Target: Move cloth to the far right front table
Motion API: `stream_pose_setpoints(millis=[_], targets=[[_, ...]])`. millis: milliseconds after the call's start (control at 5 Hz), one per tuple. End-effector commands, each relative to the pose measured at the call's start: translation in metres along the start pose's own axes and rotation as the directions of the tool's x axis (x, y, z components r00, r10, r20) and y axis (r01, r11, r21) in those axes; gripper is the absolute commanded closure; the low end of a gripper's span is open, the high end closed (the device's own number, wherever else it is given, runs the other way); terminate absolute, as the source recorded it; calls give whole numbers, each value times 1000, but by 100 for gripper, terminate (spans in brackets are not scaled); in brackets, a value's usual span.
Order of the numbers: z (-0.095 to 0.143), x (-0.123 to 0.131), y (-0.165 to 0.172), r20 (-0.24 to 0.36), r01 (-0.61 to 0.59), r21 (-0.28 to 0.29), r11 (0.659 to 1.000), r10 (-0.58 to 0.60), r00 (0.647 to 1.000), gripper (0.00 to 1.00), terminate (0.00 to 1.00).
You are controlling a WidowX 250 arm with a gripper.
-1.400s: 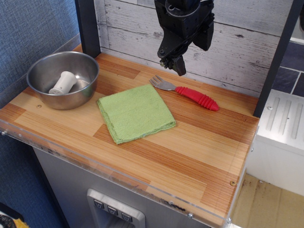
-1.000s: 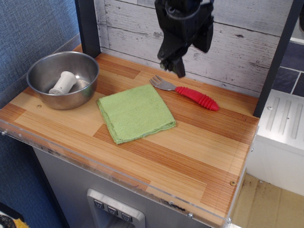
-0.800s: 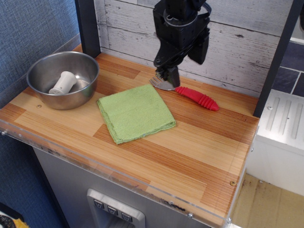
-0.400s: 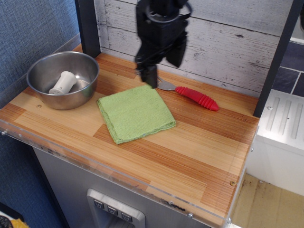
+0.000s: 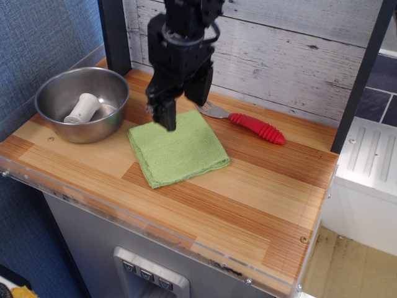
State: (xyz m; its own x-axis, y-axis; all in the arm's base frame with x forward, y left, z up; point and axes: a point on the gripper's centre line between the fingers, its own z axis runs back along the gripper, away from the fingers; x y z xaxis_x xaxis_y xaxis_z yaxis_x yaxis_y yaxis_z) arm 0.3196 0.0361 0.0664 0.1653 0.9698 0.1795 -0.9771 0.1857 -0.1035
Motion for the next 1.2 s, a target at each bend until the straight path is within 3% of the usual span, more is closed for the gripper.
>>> stream_pose_setpoints(millis=[0,400,1000], targets=[[-21,4,11,-12,-72,6,997,72,997,0,0],[-41,13,13,7,-160,29,987,160,987,0,0],[-48,-2,10,-36,-162,24,987,163,986,0,0]])
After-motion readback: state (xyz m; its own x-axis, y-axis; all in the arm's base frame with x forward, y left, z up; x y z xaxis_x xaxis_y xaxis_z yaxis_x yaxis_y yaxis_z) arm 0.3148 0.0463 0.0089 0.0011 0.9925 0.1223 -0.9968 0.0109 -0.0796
